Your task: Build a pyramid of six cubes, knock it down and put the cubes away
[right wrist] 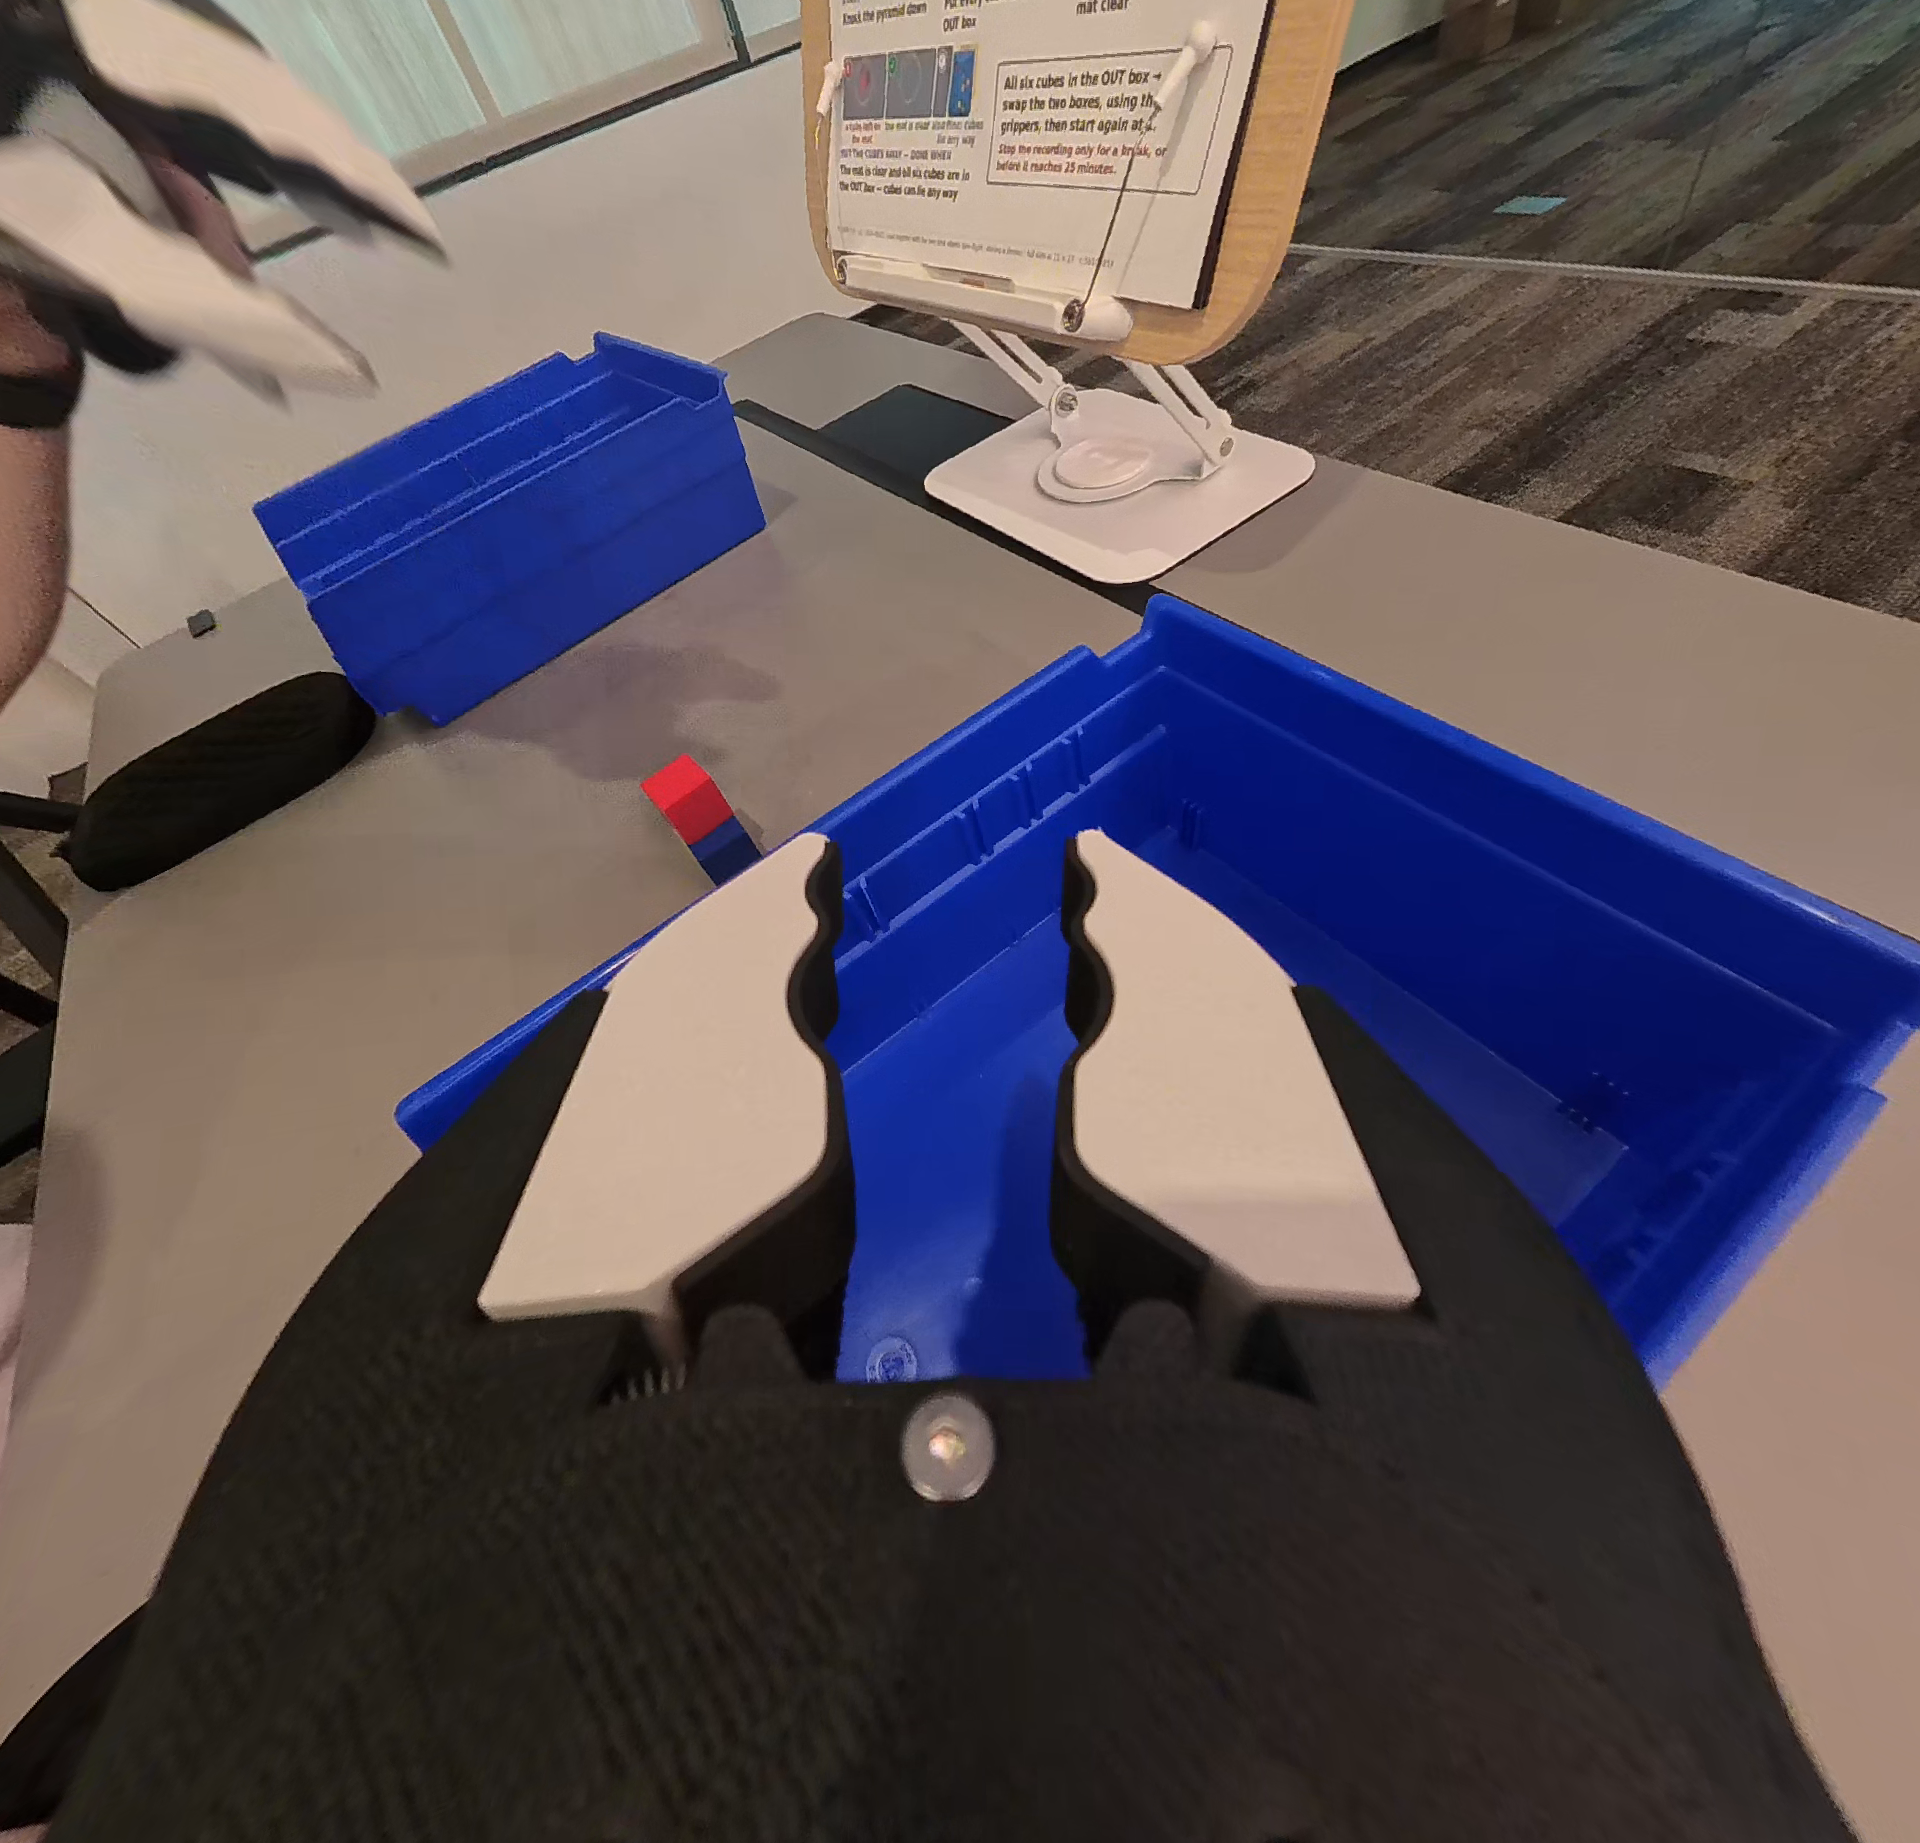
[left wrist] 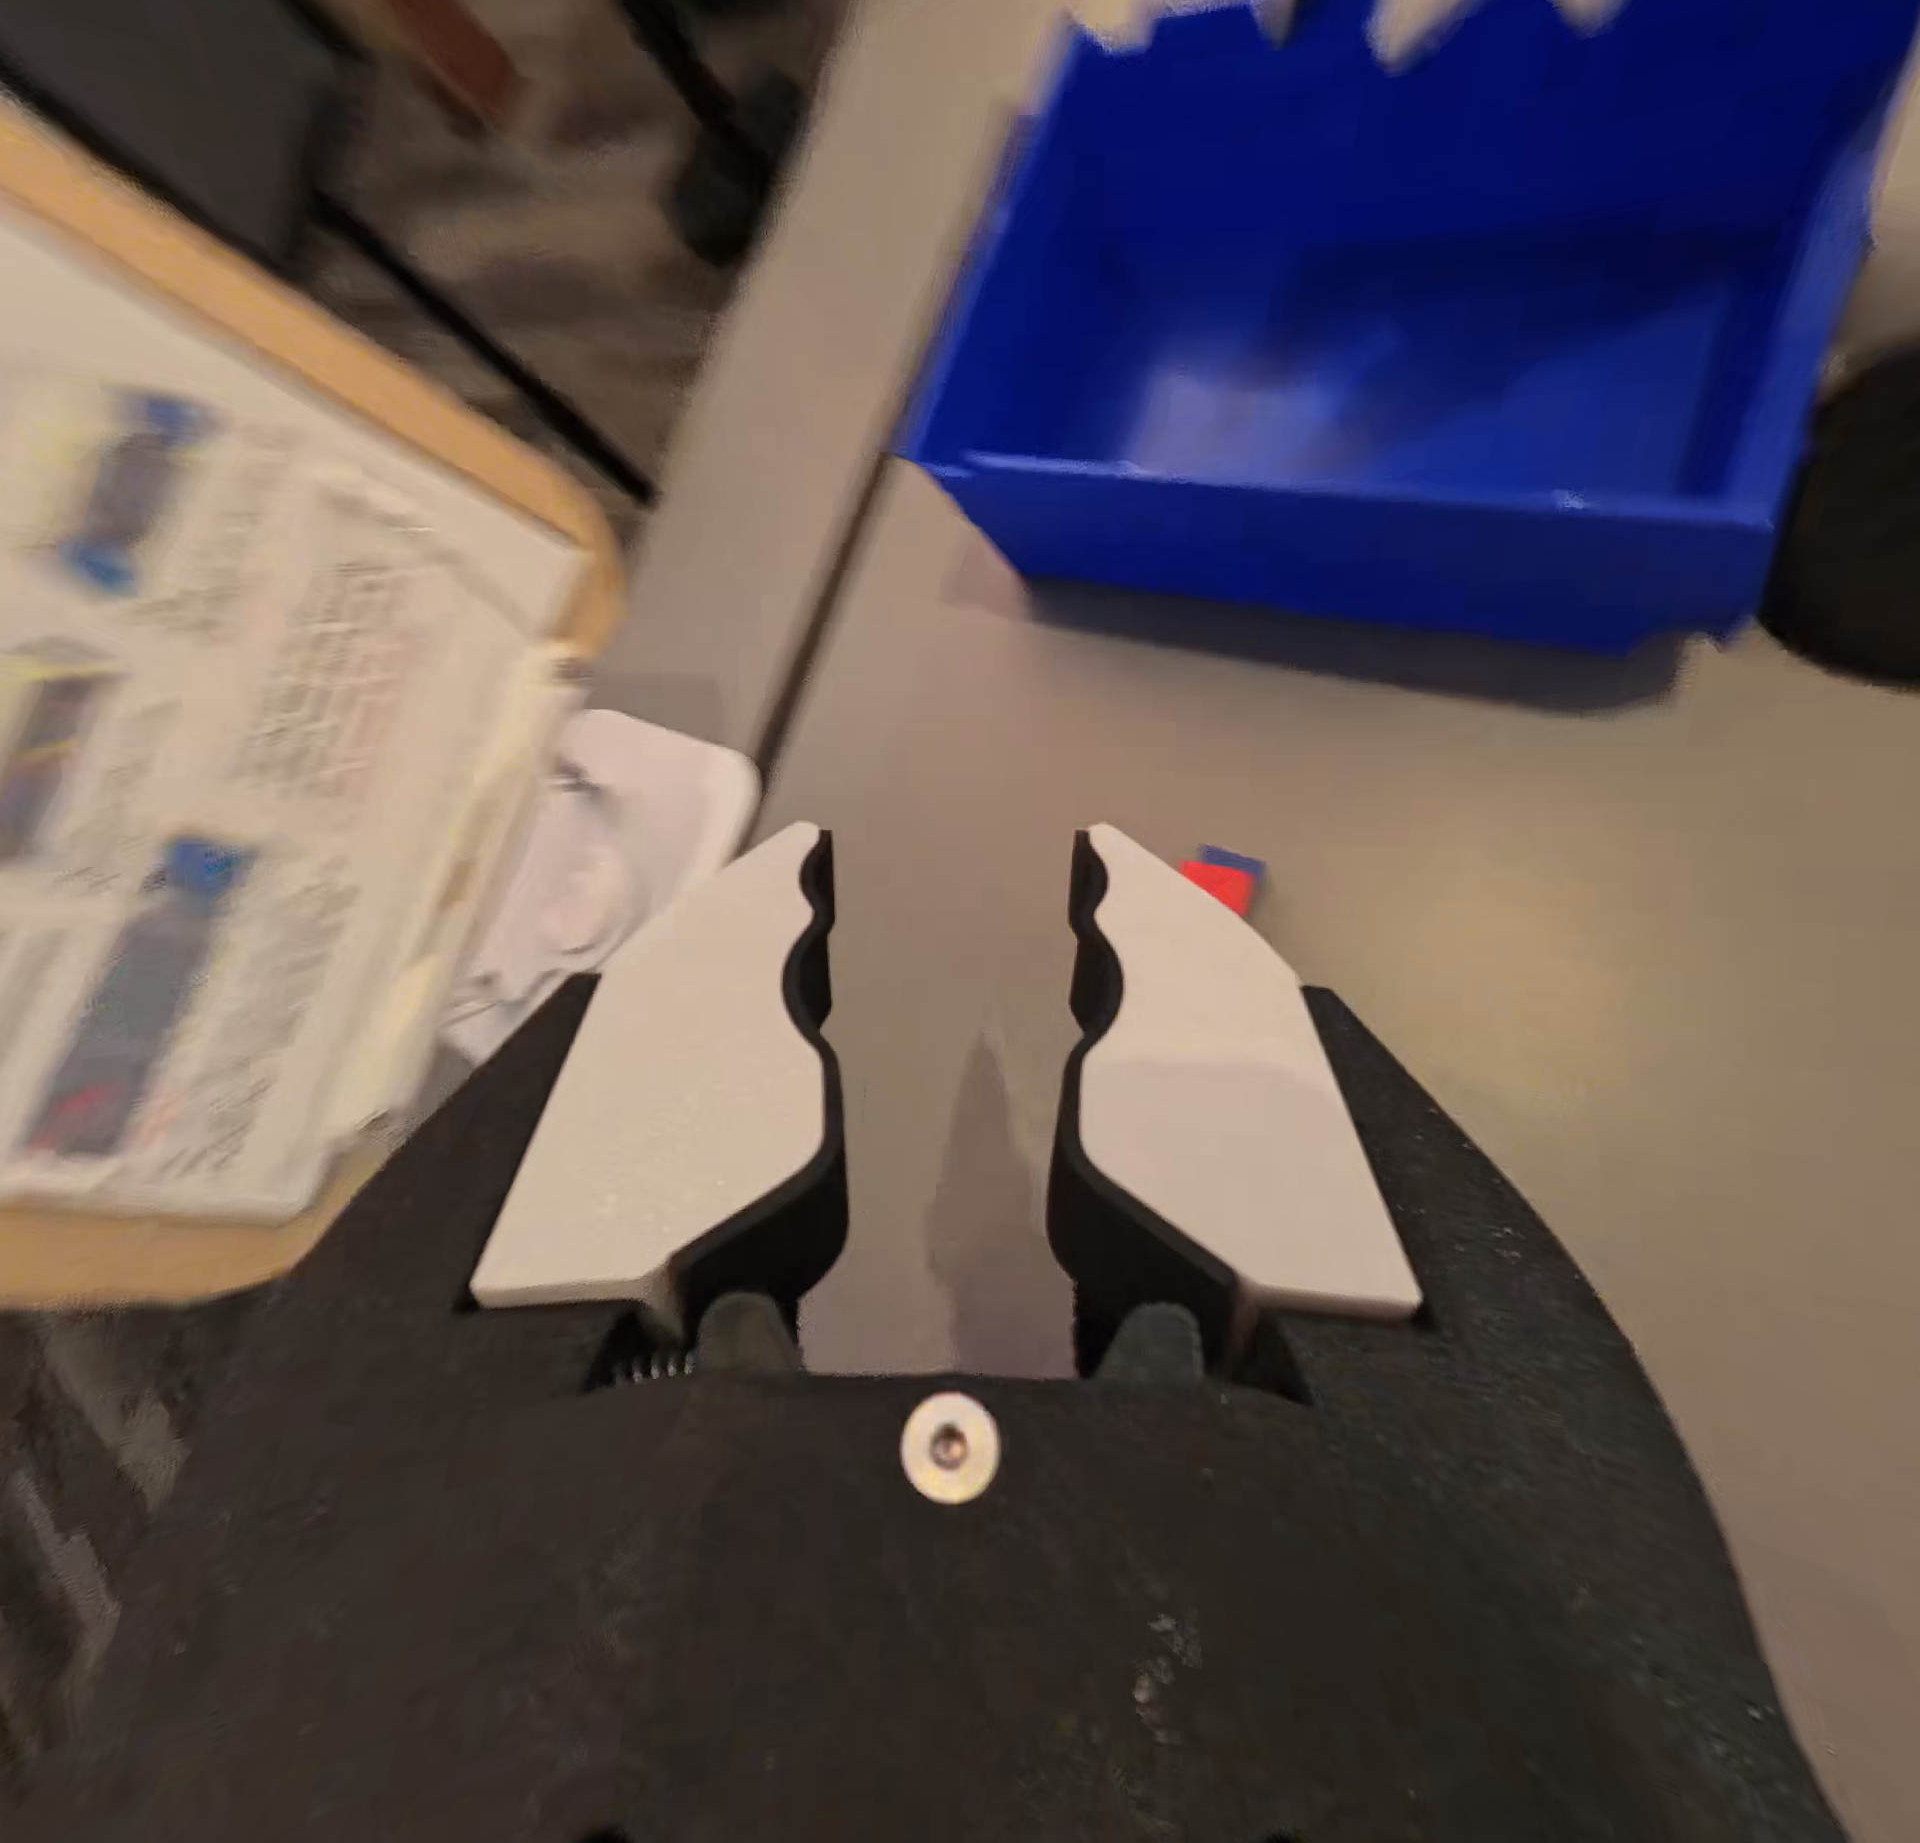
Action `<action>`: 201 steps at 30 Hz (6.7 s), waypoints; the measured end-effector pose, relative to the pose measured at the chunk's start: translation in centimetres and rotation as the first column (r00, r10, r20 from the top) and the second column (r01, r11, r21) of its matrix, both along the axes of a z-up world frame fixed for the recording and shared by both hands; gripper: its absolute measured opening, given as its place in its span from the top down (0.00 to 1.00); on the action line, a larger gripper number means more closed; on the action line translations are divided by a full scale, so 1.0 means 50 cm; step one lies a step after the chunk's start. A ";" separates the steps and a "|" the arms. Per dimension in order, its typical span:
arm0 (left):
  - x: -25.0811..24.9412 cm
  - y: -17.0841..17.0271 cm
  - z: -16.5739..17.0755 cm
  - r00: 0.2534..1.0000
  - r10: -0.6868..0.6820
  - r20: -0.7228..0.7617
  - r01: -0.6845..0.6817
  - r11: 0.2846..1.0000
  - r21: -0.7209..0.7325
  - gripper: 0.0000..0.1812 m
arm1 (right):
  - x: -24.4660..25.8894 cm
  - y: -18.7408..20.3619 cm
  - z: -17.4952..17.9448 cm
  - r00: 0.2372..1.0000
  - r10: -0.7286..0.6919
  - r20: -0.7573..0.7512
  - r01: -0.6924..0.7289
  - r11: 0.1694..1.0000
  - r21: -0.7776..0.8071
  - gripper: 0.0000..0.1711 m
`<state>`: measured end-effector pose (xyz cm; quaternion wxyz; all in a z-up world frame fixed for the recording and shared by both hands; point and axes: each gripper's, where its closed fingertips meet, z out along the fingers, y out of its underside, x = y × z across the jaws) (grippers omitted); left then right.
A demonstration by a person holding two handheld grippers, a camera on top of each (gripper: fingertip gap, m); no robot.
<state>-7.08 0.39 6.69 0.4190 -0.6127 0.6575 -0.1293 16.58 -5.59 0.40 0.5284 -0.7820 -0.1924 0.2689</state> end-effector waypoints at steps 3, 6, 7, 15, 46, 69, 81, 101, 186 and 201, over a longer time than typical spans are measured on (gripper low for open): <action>-0.125 0.091 0.088 0.978 0.158 0.139 -0.168 0.984 0.062 0.81 | 0.001 0.000 0.001 1.000 -0.004 -0.001 0.004 1.000 0.000 0.76; -0.293 0.223 0.064 0.911 0.410 0.050 -0.413 0.906 0.094 0.81 | -0.003 0.002 0.000 1.000 -0.004 0.004 0.004 1.000 -0.005 0.76; -0.343 0.254 0.033 0.886 0.464 -0.007 -0.461 0.883 0.085 0.80 | -0.004 0.003 -0.003 1.000 -0.002 0.012 0.002 1.000 -0.009 0.76; -0.541 0.287 -0.279 0.793 0.330 -0.511 -0.417 0.907 -0.061 0.75 | -0.006 0.013 -0.032 0.999 -0.002 0.051 0.005 0.998 -0.065 0.76; -0.605 0.370 -0.281 0.716 0.363 -0.597 -0.419 0.907 0.048 0.84 | -0.002 0.018 -0.062 0.995 -0.010 0.101 0.023 0.993 -0.119 0.76; -0.026 -0.016 -0.316 0.813 -0.096 -0.575 0.036 0.993 -0.115 0.85 | -0.012 0.004 -0.033 0.996 0.007 0.091 -0.001 0.997 -0.071 0.76; -0.012 -0.031 -0.376 0.751 -0.154 -0.642 0.050 0.983 -0.177 0.85 | -0.013 0.006 -0.032 0.997 0.018 0.078 -0.013 0.998 -0.069 0.76; -0.008 -0.032 -0.388 0.720 -0.165 -0.674 0.055 0.982 -0.182 0.85 | -0.011 0.004 -0.033 0.998 0.022 0.065 -0.017 0.997 -0.069 0.76; -0.503 0.289 -0.407 0.837 0.118 -0.535 -0.242 0.955 -0.168 0.84 | -0.014 0.008 -0.085 0.997 0.041 0.065 -0.029 0.985 -0.171 0.76; -0.169 0.044 -0.015 0.981 0.034 -0.191 -0.072 0.977 -0.198 0.85 | -0.036 0.004 -0.062 0.989 0.062 0.135 -0.042 0.988 -0.152 0.76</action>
